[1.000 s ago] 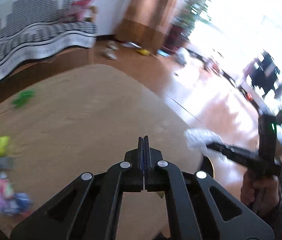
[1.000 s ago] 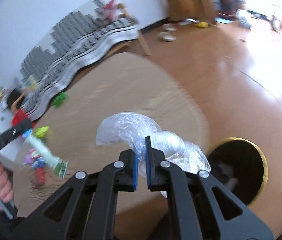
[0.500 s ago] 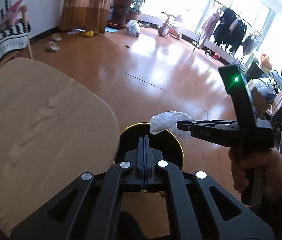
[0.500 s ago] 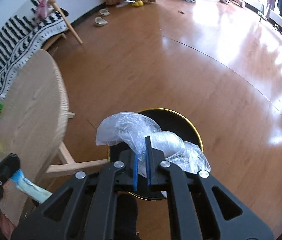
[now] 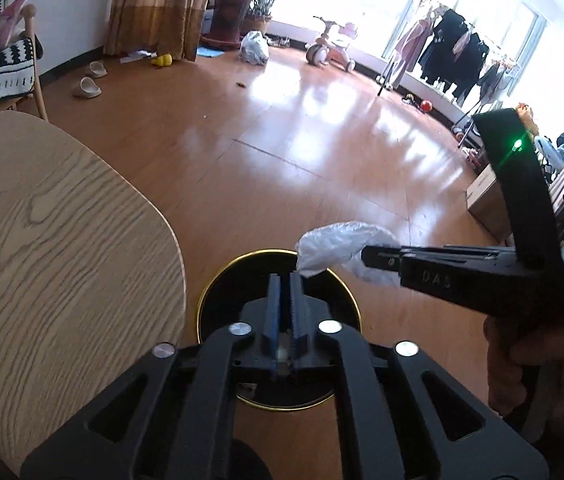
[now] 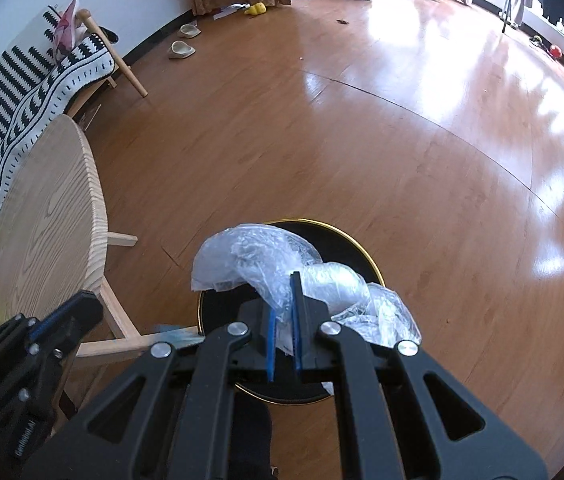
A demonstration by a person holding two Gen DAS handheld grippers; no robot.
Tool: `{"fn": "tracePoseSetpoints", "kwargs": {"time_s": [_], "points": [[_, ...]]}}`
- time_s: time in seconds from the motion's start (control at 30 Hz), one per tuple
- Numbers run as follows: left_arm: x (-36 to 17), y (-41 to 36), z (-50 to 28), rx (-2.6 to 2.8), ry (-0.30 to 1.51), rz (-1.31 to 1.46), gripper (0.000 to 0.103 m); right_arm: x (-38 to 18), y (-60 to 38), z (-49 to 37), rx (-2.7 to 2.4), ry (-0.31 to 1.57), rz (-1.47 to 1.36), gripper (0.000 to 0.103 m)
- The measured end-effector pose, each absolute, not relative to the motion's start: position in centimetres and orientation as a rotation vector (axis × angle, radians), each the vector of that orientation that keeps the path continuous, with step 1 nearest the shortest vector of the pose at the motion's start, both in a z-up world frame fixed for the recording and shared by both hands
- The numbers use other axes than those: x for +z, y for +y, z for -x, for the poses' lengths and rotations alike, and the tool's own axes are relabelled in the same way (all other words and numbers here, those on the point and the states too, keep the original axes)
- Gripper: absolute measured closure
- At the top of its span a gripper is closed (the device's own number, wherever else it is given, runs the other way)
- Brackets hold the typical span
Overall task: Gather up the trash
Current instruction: 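Carry the plastic bag to the bin with the right tool while the left tool drops a tissue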
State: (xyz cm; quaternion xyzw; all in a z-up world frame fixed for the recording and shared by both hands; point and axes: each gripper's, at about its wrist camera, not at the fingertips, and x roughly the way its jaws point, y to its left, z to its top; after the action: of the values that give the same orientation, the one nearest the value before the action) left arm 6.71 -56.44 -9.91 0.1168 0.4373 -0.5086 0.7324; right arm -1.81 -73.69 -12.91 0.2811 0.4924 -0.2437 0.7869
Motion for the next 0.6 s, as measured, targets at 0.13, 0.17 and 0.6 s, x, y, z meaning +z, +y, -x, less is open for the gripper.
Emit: {"fn": "tracePoseSetpoints", "kwargs": {"time_s": [0.13,0.17,0.6], "points": [[-9.4,-55.7,-6.9,-1.084,0.945,-0.228,0.025,-13.2,-73.6,1.9,-0.519,1.069,-0.618,0.096],[-9.1,-55.5,-7.0,-1.082,0.939,-0.22,0.025,-13.3,-73.7,1.9,-0.519,1.073,-0.621,0.096],[-5.0,-51.0,-7.6,-1.014,0.901,-0.2,0.014,-13.1,-72.9,0.6,-0.522,1.099,-0.59,0.051]]}}
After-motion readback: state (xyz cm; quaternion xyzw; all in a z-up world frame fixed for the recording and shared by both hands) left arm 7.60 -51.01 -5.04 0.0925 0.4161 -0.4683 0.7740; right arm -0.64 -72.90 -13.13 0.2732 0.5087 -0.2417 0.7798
